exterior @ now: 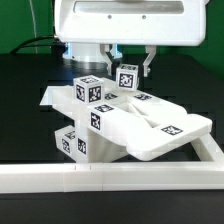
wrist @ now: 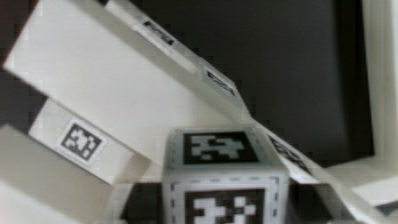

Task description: Assemble chair

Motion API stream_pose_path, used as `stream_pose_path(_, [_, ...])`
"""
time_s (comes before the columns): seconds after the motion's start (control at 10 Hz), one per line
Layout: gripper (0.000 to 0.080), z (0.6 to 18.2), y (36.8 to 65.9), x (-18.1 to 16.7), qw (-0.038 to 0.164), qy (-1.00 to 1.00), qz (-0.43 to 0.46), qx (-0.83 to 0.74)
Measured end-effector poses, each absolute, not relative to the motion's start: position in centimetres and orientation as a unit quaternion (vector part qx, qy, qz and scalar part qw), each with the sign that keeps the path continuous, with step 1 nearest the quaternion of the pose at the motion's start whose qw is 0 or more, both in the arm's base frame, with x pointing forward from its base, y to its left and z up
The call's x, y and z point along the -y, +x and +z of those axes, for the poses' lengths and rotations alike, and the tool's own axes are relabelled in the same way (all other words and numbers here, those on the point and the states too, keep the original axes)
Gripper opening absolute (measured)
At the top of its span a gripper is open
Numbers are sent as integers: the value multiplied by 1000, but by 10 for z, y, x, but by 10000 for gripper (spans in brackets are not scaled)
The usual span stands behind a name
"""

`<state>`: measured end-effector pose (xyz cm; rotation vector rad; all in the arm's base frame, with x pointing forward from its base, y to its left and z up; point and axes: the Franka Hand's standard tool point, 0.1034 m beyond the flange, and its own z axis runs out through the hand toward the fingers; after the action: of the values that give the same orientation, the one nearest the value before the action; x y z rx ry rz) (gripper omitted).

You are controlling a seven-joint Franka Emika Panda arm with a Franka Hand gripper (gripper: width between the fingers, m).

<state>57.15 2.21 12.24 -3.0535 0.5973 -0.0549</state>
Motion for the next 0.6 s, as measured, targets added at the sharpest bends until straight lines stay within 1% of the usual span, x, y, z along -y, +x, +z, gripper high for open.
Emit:
stream_pose_path(0.2, [285,123,573,-23,20,-961,-23,-275])
stream_pose_path(0.6, [285,123,574,-24,23,-917,-22,-399])
